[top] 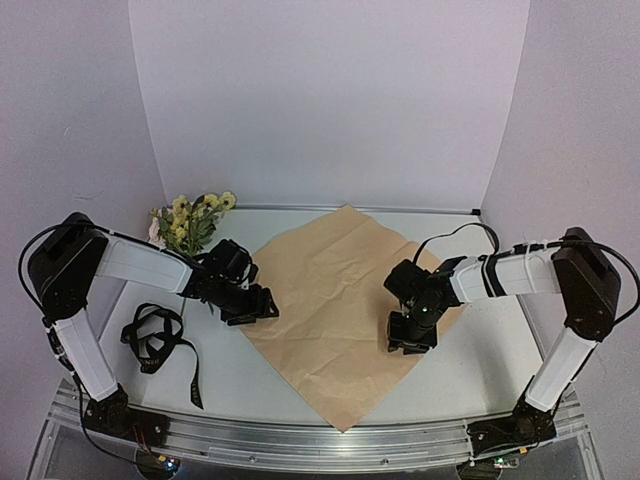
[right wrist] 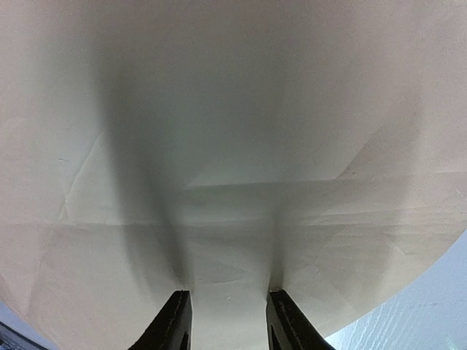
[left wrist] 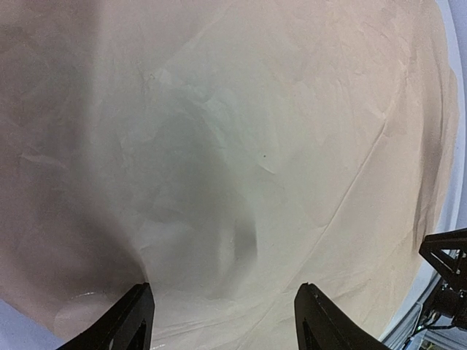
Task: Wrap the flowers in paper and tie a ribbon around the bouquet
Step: Adjust the flattened wrapping paper at the center of the board.
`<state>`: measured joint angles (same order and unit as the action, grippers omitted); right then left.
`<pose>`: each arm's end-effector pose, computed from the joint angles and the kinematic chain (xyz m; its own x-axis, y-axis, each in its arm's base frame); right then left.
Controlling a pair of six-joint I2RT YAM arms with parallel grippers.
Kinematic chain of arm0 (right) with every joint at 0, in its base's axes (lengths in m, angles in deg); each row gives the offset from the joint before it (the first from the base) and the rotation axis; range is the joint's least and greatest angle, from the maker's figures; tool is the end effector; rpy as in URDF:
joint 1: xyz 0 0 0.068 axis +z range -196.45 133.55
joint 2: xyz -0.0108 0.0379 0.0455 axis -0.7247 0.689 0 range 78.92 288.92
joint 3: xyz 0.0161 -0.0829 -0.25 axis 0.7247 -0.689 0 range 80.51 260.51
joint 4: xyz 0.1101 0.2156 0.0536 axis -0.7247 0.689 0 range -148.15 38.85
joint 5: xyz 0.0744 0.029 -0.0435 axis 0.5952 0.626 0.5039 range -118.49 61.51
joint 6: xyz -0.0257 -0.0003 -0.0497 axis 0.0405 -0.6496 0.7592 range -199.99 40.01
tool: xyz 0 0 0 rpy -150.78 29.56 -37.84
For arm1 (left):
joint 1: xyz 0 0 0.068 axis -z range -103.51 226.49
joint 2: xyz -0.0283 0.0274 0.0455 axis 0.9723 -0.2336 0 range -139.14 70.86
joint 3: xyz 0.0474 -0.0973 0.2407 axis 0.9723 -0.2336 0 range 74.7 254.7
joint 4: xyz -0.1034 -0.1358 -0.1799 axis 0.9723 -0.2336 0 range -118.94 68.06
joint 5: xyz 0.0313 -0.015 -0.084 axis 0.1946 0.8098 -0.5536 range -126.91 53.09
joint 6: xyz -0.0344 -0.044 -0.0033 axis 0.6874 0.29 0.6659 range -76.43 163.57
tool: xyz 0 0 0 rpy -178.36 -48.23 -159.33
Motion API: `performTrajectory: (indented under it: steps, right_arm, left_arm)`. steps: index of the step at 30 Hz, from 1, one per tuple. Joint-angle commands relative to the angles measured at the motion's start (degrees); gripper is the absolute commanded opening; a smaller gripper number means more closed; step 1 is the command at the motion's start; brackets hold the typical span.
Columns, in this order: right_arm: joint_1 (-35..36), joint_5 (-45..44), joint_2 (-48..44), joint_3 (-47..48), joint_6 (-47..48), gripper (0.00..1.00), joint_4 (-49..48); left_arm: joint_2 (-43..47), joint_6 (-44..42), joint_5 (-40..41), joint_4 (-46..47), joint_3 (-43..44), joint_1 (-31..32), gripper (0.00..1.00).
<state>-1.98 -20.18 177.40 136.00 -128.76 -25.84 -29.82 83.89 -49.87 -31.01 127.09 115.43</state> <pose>0.2071 0.2111 0.1437 -0.9959 0.0652 -0.0622 0.0450 0.9581 0.2829 0.2478 -0.2114 0.1377 -0.9565 -0.0378 -0.2892 0.1150 0.8624 -0.4929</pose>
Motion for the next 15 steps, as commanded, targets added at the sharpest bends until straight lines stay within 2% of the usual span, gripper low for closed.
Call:
performTrajectory:
  steps: [1, 15]
  right_arm:
    - [0.3, 0.6, 0.9, 2.5, 1.6, 0.38, 1.9]
    - [0.2, -0.9, 1.1, 2.8, 3.3, 0.41, 3.9]
  left_arm:
    - [1.1, 1.5, 2.8, -5.8, -3.0, -0.4, 0.69]
    - [5.8, 3.2, 3.8, -7.6, -2.6, -0.4, 0.7]
